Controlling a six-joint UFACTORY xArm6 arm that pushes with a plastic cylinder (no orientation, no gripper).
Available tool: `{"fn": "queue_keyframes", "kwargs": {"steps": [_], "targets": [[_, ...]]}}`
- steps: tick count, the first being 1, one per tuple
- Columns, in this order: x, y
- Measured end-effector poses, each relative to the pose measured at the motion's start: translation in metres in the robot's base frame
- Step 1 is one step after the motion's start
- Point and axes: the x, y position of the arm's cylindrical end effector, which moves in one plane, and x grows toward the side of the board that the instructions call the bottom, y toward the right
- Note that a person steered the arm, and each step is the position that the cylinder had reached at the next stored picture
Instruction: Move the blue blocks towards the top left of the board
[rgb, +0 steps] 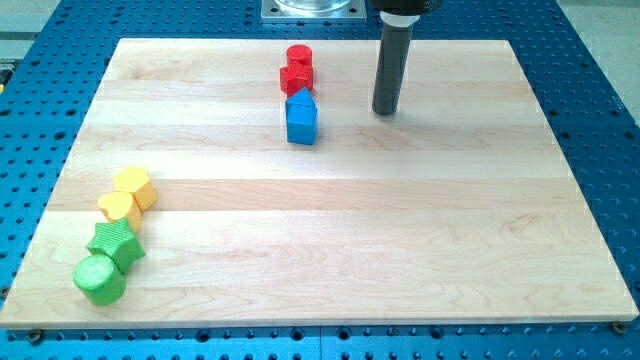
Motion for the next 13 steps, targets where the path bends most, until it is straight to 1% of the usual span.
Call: {"fn": "queue_keyframes", "kwargs": {"steps": [3, 4, 5, 6, 8, 9, 10, 11, 12, 13], "targets": [[0.000, -0.001], [0.000, -0.044], [0.001, -0.138], [0.004, -0.220], [0.008, -0.224], [0.066, -0.225], [0.095, -0.208], [0.136, -0.158], [0.153, -0.054], [0.112, 0.003]]}}
